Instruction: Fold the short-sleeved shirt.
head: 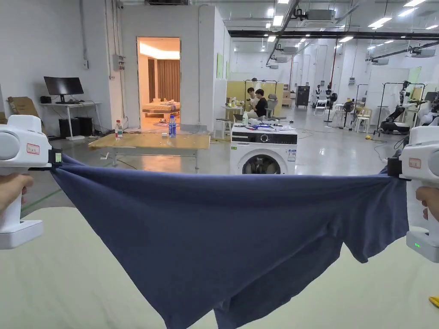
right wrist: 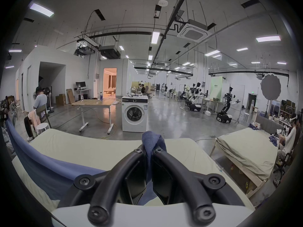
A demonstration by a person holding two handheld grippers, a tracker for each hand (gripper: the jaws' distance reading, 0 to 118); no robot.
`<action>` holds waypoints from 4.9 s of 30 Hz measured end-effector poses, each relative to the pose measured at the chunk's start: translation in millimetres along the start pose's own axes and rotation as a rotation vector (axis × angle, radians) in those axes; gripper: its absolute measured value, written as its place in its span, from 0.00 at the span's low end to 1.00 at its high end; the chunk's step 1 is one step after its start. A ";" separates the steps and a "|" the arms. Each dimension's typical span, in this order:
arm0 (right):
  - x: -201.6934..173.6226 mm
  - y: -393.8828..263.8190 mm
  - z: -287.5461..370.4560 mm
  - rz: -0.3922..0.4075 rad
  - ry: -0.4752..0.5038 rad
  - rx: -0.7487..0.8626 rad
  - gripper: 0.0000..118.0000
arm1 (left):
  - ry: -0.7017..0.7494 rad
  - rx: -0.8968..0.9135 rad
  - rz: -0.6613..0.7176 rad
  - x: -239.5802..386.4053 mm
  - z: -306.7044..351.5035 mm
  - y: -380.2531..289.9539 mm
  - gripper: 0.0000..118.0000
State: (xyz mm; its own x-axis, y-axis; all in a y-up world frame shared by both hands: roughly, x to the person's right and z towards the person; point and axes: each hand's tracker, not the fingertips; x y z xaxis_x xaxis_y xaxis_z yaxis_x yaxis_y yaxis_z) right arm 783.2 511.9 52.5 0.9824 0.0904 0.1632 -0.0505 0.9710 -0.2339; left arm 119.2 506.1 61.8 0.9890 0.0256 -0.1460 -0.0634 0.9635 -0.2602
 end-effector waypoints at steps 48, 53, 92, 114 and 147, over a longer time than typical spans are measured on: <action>17.6 -409.8 156.8 0.129 0.010 -0.402 0.03 | 0.004 -0.332 -0.008 -42.4 157.8 -402.9 0.00; 14.2 -442.0 157.9 0.129 0.011 -0.469 0.03 | 0.022 -0.448 -0.009 -33.6 156.4 -426.2 0.00; -151.0 -327.9 203.1 -0.007 0.162 0.082 0.00 | -0.006 -0.098 0.001 25.5 189.2 -351.4 0.00; -167.7 -361.1 163.2 0.054 0.188 -0.089 0.00 | 0.122 -0.626 0.176 -46.6 106.3 -422.7 0.52; -216.2 -358.2 -180.2 0.281 0.438 -0.794 0.58 | 0.052 -0.541 0.135 -37.3 125.1 -400.9 0.00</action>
State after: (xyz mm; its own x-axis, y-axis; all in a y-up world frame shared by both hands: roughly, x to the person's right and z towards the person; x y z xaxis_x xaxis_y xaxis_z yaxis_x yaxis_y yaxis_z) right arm 621.2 104.7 -71.7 0.9411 0.0503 -0.3343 -0.3166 0.4774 -0.8197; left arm 124.5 152.3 291.0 0.9602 0.1135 -0.2551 -0.2626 0.6780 -0.6866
